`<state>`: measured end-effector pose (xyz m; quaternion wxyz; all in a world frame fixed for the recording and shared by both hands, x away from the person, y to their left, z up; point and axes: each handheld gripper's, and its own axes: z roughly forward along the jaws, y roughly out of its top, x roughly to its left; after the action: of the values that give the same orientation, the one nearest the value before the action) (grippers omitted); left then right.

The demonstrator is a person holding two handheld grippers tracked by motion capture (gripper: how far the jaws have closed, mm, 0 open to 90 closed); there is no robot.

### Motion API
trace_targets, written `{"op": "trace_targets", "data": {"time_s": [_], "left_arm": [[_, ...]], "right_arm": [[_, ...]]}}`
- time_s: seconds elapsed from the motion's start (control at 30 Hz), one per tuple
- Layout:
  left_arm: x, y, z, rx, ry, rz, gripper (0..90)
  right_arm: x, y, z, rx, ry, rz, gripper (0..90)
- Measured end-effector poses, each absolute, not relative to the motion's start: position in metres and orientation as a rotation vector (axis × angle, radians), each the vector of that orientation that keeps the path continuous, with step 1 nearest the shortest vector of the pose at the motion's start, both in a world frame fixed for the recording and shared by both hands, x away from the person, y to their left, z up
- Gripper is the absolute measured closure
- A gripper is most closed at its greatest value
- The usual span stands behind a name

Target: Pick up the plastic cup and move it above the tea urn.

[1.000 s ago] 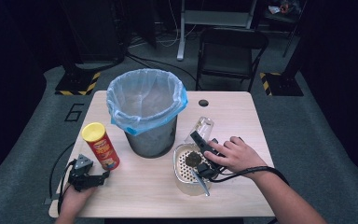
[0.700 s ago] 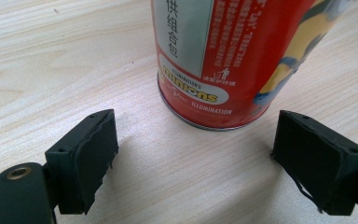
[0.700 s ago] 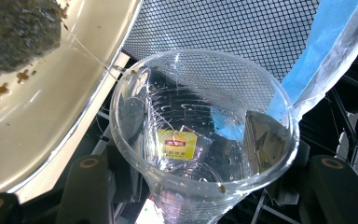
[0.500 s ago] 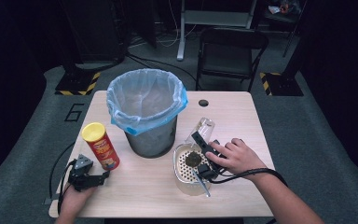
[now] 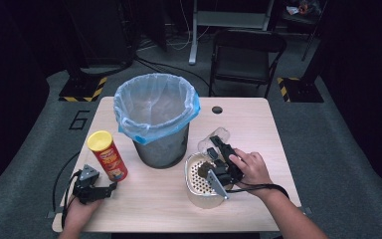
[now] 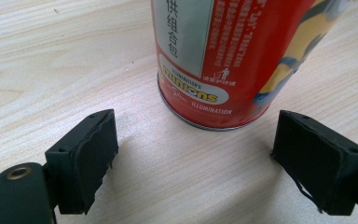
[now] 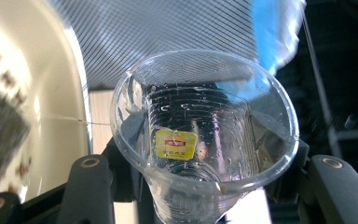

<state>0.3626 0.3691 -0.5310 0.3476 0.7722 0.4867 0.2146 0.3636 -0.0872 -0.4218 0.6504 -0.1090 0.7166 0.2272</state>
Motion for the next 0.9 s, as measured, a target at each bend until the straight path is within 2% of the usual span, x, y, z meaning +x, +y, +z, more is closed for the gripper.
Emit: {"op": "trace_targets", "data": {"time_s": [0.2, 0.37, 0.47, 0.63, 0.9], "left_arm": [[0.363, 0.369, -0.531, 2.002, 1.262, 0.557, 13.6], [0.363, 0.369, -0.531, 2.003, 1.262, 0.557, 13.6], [0.363, 0.369, -0.531, 2.003, 1.262, 0.557, 13.6], [0.362, 0.369, -0.531, 2.004, 1.264, 0.553, 13.6], [0.362, 0.369, -0.531, 2.005, 1.266, 0.550, 13.6]], "right_arm": [[0.374, -0.097, -0.408, 0.121, 1.743, 0.885, 40.8], [0.398, -0.115, -0.396, 0.595, 1.796, 1.275, 40.9], [0.410, -0.123, -0.393, 0.758, 1.795, 1.430, 40.9], [0.419, -0.132, -0.388, 0.901, 1.754, 1.618, 40.8], [0.428, -0.137, -0.361, 0.941, 1.741, 1.651, 40.5]]}}
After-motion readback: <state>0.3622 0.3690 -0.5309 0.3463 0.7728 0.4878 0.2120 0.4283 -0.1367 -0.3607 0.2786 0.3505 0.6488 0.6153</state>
